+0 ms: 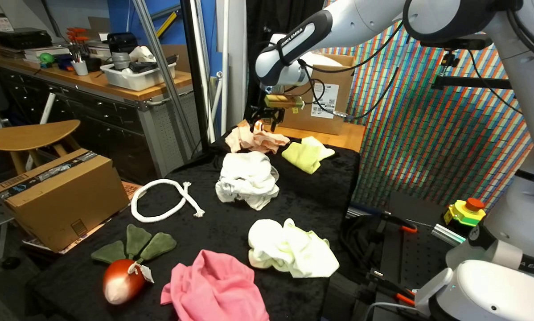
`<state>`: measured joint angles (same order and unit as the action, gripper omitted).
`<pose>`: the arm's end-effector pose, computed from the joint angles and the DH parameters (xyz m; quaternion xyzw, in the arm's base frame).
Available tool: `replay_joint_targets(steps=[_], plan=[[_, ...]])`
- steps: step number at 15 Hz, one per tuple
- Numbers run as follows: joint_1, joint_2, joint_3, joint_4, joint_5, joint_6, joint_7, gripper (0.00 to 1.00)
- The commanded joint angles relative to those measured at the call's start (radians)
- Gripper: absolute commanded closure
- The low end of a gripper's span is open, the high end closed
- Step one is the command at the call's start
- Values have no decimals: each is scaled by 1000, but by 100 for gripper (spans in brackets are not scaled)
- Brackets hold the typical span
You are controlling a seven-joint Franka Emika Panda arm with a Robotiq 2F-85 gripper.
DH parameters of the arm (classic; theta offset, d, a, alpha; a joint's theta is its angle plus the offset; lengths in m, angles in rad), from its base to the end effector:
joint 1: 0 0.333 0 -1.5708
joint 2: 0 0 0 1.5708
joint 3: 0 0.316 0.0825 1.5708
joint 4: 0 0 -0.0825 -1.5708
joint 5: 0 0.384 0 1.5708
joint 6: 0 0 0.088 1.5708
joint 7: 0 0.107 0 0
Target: Pile the t-shirts, towels, rope and radish together
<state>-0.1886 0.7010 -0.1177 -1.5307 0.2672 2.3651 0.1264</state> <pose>0.6941 -0.2011 0.2591 -0.9543 0.2836 -0.0756 0.0565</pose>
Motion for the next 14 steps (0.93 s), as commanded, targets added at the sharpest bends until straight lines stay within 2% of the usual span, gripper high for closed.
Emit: replay_joint_targets(steps=[1, 14], plan=[[10, 48, -8, 45, -40, 13, 51, 0], [20, 167, -46, 153, -103, 38, 139, 0]])
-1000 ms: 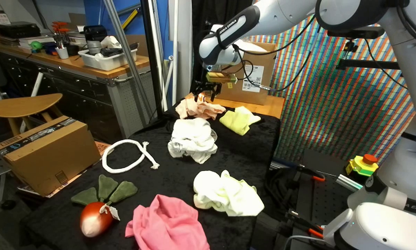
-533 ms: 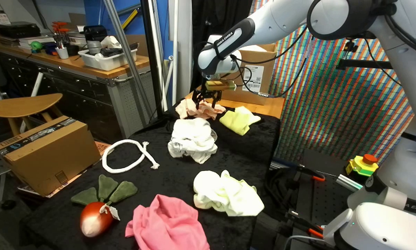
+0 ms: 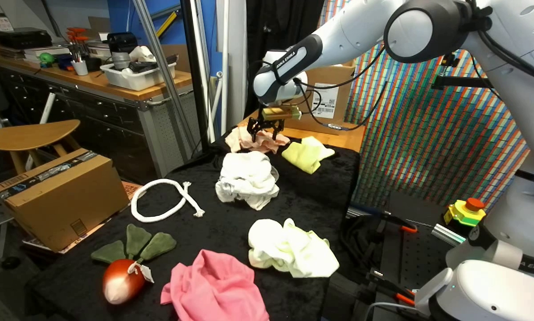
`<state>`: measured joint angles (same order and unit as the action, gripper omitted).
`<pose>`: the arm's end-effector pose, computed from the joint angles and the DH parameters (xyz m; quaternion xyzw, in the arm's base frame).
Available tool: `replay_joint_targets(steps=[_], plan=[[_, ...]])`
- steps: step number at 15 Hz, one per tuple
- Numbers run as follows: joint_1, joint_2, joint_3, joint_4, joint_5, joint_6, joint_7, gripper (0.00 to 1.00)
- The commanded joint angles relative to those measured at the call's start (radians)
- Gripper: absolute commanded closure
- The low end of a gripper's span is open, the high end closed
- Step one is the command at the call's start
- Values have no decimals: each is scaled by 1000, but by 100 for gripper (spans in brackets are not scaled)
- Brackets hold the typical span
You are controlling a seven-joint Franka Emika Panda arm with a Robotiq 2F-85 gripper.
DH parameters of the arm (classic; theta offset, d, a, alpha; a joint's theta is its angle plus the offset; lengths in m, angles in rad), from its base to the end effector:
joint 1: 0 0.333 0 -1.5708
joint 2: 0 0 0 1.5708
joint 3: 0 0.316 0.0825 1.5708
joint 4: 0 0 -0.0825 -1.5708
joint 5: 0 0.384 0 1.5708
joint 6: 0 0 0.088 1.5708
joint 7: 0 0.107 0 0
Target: Pile the t-shirts, towels, rope and radish together
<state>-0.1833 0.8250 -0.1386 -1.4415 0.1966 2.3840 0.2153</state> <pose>0.7053 -0.2119 0.2122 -0.9500 0.3049 -0.0648 0.0191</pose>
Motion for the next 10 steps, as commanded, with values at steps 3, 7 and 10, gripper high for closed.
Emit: replay_joint_targets(steps=[3, 7, 10], plan=[[15, 62, -32, 91, -45, 13, 69, 0], [19, 82, -38, 116, -59, 2, 90, 0], [20, 91, -41, 125, -62, -4, 95, 0]])
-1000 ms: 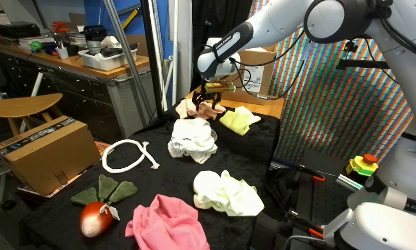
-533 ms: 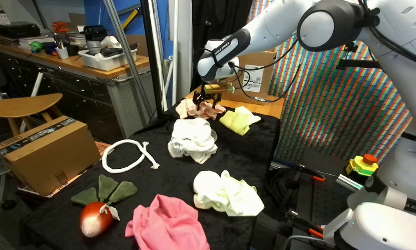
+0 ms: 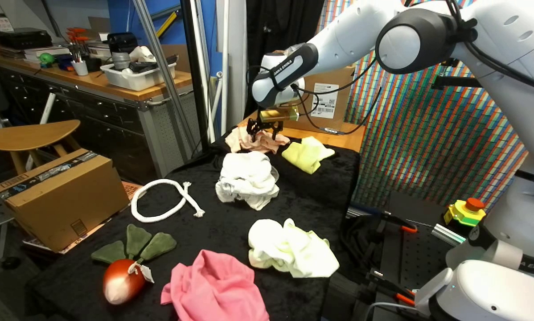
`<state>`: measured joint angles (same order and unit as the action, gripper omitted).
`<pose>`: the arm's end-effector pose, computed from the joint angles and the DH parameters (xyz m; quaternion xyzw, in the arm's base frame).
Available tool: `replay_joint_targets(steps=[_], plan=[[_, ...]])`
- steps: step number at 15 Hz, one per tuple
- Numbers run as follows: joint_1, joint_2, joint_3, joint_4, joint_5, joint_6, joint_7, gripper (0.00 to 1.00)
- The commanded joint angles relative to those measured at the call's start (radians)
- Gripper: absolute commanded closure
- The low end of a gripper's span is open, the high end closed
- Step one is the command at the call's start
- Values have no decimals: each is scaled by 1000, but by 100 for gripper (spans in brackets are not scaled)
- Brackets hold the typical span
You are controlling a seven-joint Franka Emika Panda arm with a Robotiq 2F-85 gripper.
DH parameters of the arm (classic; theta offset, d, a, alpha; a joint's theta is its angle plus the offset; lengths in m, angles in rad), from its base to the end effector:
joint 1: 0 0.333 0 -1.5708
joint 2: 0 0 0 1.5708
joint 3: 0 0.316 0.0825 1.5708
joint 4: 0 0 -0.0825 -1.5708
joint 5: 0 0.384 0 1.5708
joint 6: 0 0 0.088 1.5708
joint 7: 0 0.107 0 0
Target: Pile the t-shirts, towels, rope and radish together
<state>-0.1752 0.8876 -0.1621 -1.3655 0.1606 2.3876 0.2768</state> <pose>0.7168 -0.2203 0.2019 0.9443 -0.3208 0.0735 0.0036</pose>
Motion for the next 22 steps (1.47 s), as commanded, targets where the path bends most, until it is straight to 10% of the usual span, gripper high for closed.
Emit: replay_joint_targets(steps=[1, 12, 22], plan=[[13, 30, -18, 50, -27, -11, 35, 0], [-4, -1, 4, 57, -15, -118, 3, 88], [-88, -139, 80, 35, 49, -258, -167, 94]])
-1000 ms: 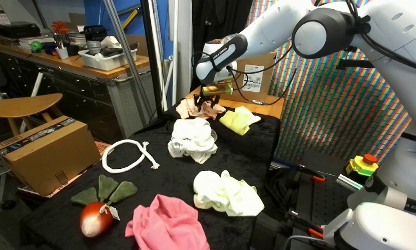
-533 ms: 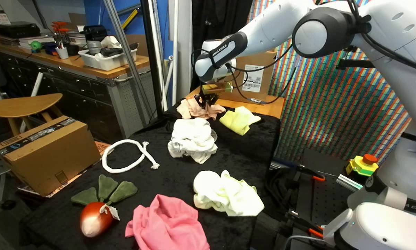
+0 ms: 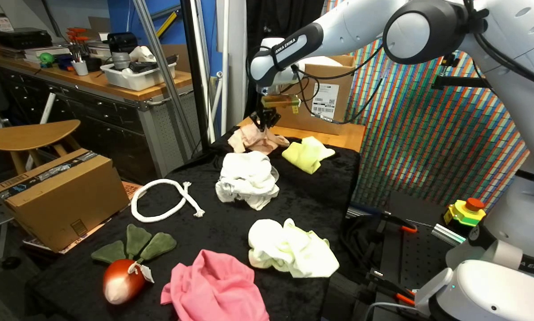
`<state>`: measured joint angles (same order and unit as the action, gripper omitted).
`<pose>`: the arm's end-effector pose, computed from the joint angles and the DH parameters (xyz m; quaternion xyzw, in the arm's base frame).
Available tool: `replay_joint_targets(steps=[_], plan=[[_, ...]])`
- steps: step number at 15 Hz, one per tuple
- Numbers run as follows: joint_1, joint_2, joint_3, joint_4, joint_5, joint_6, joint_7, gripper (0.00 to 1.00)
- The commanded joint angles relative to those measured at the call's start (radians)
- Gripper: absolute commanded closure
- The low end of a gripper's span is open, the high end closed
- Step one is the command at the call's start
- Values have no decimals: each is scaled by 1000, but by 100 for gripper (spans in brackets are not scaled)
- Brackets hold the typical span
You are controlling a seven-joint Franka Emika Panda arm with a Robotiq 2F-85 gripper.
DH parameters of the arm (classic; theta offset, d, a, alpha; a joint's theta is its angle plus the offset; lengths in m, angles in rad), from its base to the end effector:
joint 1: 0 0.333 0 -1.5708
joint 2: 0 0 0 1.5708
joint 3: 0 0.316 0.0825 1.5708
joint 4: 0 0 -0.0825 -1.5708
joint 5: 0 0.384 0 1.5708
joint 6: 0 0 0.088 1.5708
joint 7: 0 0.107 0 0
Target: Pile the t-shirts, towels, rope and radish together
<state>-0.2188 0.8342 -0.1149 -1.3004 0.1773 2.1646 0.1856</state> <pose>0.7172 -0.2192 0.2471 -0.9580 0.2843 -0.0203 0.0307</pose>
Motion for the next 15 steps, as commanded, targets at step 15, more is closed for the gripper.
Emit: replay_joint_targets(steps=[15], plan=[[-94, -542, 40, -211, 48, -266, -529, 94]])
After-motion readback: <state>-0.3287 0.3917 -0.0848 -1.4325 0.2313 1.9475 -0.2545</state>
